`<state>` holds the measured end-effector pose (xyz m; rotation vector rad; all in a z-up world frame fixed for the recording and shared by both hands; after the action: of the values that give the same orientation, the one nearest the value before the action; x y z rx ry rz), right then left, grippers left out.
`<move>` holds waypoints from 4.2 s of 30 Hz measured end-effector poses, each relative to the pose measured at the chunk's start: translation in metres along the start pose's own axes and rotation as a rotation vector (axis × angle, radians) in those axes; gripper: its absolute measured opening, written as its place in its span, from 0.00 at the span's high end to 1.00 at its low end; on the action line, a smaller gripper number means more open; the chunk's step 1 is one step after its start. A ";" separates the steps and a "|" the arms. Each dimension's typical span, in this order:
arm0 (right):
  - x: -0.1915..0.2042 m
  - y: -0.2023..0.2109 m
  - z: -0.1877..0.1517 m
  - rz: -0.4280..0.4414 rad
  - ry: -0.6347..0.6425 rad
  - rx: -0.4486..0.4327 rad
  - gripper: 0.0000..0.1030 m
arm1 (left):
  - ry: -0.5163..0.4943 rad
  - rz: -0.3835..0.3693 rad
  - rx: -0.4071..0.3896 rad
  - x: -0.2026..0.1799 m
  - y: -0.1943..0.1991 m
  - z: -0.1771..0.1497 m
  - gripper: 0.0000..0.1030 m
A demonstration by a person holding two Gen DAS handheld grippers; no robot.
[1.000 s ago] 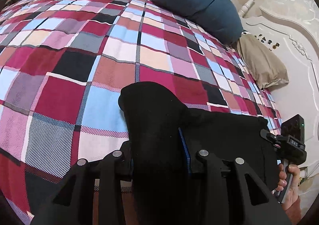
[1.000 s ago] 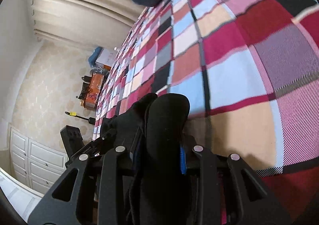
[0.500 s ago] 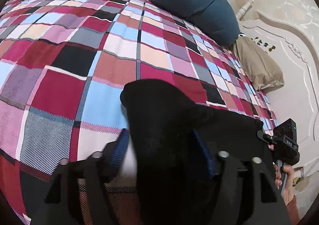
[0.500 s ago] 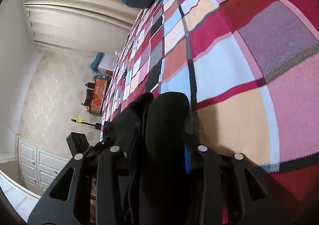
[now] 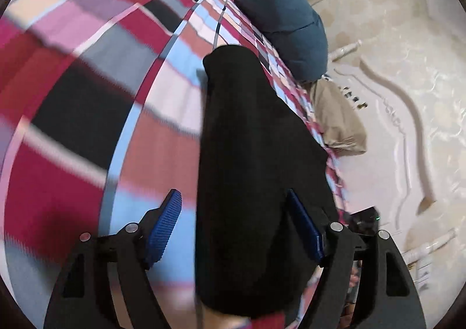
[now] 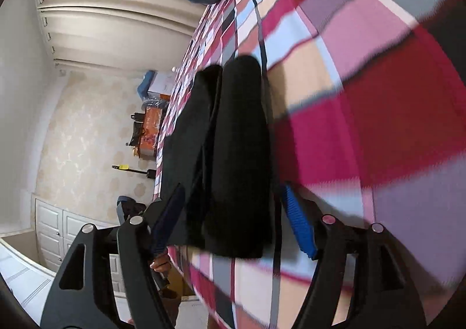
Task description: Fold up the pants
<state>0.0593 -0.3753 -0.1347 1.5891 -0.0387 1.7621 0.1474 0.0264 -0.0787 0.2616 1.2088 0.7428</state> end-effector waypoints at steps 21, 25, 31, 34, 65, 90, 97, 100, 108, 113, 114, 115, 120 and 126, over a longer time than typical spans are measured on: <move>0.013 -0.034 -0.015 -0.126 0.033 0.019 0.59 | -0.050 0.075 0.021 -0.023 -0.022 -0.033 0.30; 0.012 -0.031 -0.018 -0.103 0.037 0.011 0.63 | -0.053 0.115 0.017 -0.023 -0.021 -0.034 0.41; 0.009 -0.028 -0.028 -0.086 0.025 -0.007 0.65 | -0.064 0.152 0.016 -0.028 -0.018 -0.036 0.44; 0.011 -0.030 -0.024 -0.082 0.023 -0.010 0.65 | -0.074 0.161 0.017 -0.030 -0.017 -0.036 0.45; 0.010 -0.032 -0.024 -0.050 0.016 -0.001 0.67 | -0.062 0.163 0.034 -0.028 -0.011 -0.041 0.45; 0.003 -0.032 -0.023 -0.025 -0.004 0.023 0.67 | -0.047 0.143 0.050 -0.021 -0.008 -0.050 0.44; -0.002 -0.033 -0.022 -0.001 -0.014 0.028 0.67 | -0.044 0.128 0.048 -0.020 -0.009 -0.051 0.43; -0.003 -0.032 -0.023 0.000 -0.014 0.028 0.67 | -0.042 0.123 0.048 -0.019 -0.007 -0.052 0.43; -0.002 -0.031 -0.024 0.001 -0.018 0.026 0.67 | -0.041 0.111 0.050 -0.018 -0.006 -0.052 0.42; -0.004 -0.030 -0.025 0.007 -0.025 0.028 0.65 | -0.033 0.087 0.051 -0.015 -0.006 -0.052 0.39; -0.005 -0.030 -0.025 0.009 -0.028 0.027 0.64 | -0.031 0.082 0.051 -0.015 -0.006 -0.052 0.39; -0.006 -0.029 -0.025 0.013 -0.035 0.023 0.64 | -0.028 0.076 0.052 -0.015 -0.006 -0.051 0.38; -0.009 -0.025 -0.027 0.024 -0.048 0.022 0.60 | -0.008 0.019 0.058 -0.014 -0.006 -0.049 0.28; -0.013 -0.016 -0.030 0.033 -0.066 0.019 0.58 | 0.010 -0.034 0.058 -0.017 -0.006 -0.048 0.17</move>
<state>0.0417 -0.3552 -0.1601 1.6692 -0.0804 1.7400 0.1036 0.0022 -0.0866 0.2849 1.2430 0.6812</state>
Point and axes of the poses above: each gripper's, at about its wrist camera, not at the fingertips, and y roughly against the way its jaws point, x to its left, z to its top, the point moved 4 cm from there along -y, roughly the way its jaws point
